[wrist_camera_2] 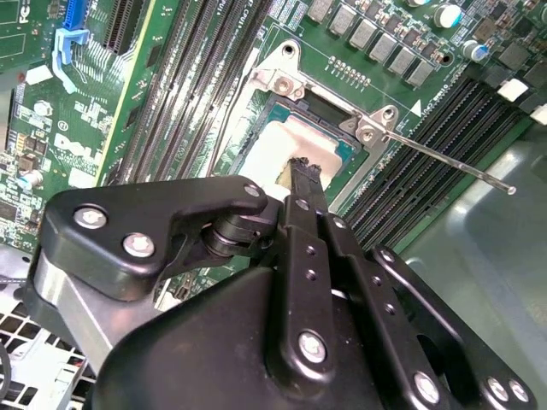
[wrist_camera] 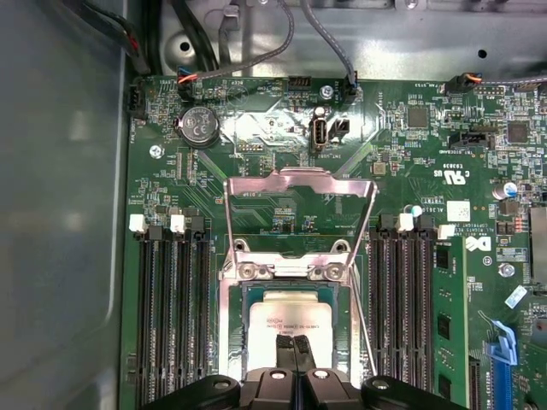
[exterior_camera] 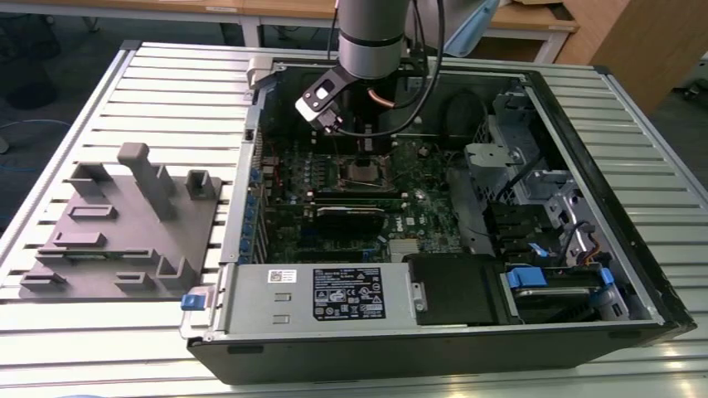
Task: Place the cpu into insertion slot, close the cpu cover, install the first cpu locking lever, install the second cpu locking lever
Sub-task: 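Close the cpu cover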
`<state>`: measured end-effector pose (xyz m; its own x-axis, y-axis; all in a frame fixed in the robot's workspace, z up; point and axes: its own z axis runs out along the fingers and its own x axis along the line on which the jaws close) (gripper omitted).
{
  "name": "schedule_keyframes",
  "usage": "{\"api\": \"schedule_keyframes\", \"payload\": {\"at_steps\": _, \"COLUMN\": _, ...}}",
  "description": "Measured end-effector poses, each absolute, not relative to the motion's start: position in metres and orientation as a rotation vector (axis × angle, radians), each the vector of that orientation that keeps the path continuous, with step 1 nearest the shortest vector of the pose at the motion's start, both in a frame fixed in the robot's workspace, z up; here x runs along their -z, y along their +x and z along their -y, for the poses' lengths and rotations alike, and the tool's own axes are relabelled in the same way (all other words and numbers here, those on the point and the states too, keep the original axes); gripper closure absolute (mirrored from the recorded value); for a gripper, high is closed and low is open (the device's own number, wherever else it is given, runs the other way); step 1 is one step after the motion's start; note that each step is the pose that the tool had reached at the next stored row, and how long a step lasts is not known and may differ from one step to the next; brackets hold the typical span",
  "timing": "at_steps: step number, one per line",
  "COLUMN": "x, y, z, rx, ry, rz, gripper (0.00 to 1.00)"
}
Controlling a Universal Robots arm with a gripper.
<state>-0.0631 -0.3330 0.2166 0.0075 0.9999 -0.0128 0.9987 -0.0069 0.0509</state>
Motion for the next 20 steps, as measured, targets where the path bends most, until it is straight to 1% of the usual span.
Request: {"api": "schedule_keyframes", "payload": {"at_steps": 20, "x": -0.230, "y": -0.063, "z": 0.333, "rx": -0.042, "ry": 2.197, "rz": -2.181, "gripper": 0.90}}
